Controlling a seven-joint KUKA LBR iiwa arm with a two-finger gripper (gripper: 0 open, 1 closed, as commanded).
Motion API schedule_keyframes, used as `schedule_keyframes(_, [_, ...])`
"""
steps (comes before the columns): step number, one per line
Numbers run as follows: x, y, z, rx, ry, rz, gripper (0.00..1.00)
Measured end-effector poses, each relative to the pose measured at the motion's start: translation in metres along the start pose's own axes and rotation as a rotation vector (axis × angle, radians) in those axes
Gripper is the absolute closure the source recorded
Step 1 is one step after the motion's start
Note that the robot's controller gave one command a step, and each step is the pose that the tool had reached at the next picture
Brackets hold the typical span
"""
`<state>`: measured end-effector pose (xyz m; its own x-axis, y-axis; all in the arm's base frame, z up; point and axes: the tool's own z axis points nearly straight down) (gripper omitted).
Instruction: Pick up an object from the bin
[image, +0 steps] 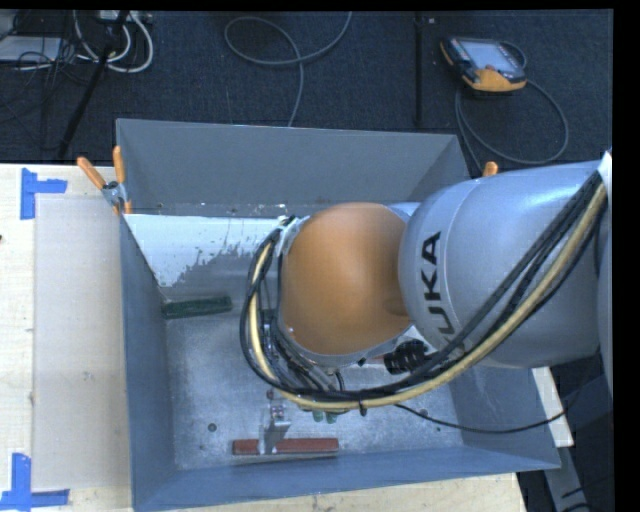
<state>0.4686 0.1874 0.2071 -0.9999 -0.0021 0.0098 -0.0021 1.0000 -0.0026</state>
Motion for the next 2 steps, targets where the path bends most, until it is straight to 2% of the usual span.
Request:
schedule_keyframes(1, [-0.002,-0.001,-0.004,-0.002,-0.007,0.004,0.00])
schedule_keyframes(2, [-0.008,-0.026,0.134,-0.008,-0.018,-0.036,1.00])
